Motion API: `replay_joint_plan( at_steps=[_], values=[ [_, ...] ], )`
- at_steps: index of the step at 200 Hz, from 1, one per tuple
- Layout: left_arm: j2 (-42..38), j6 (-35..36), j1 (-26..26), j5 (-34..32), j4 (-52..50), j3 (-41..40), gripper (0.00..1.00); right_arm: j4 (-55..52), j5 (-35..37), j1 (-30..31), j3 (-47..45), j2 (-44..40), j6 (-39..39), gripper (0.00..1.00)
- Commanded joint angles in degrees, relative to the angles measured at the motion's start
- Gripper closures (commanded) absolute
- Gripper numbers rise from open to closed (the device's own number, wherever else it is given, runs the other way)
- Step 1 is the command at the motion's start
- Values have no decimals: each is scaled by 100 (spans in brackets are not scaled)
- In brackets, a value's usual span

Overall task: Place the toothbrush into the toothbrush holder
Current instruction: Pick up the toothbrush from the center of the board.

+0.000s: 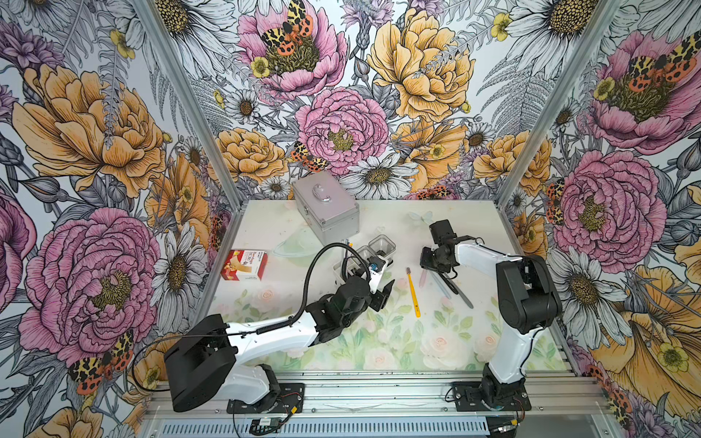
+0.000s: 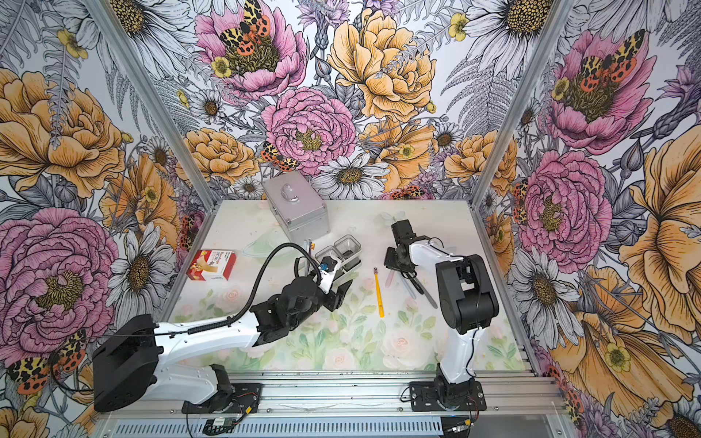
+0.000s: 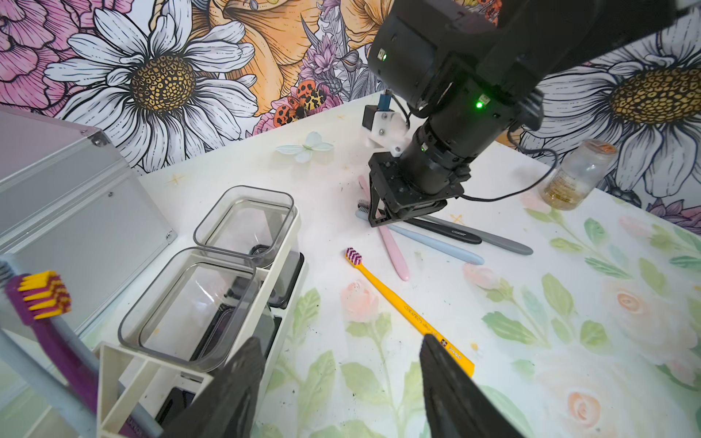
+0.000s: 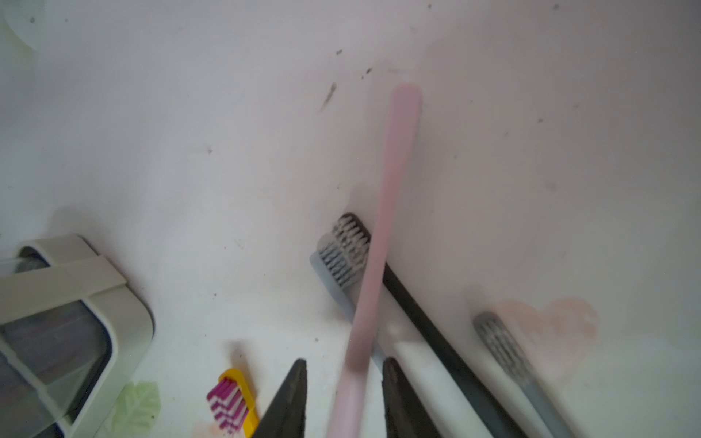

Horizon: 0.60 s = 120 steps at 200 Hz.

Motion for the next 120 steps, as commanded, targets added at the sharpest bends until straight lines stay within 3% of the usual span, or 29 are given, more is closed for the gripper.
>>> replay_joint_plan(
  at_steps=[1, 23, 65, 120],
  values=[
    [-29, -95, 68, 200, 119, -36, 33, -1, 157, -23, 300, 226, 56, 66],
    [-91, -116, 110, 213, 187, -113, 34, -1, 123, -23, 418, 392, 88, 70],
    [-149, -178, 236, 357, 245, -162, 34, -1, 132, -23, 422, 498, 33, 100],
    [-384, -302, 265, 441, 123, -21, 33, 67, 515, 45, 71, -90, -293, 100]
  ],
)
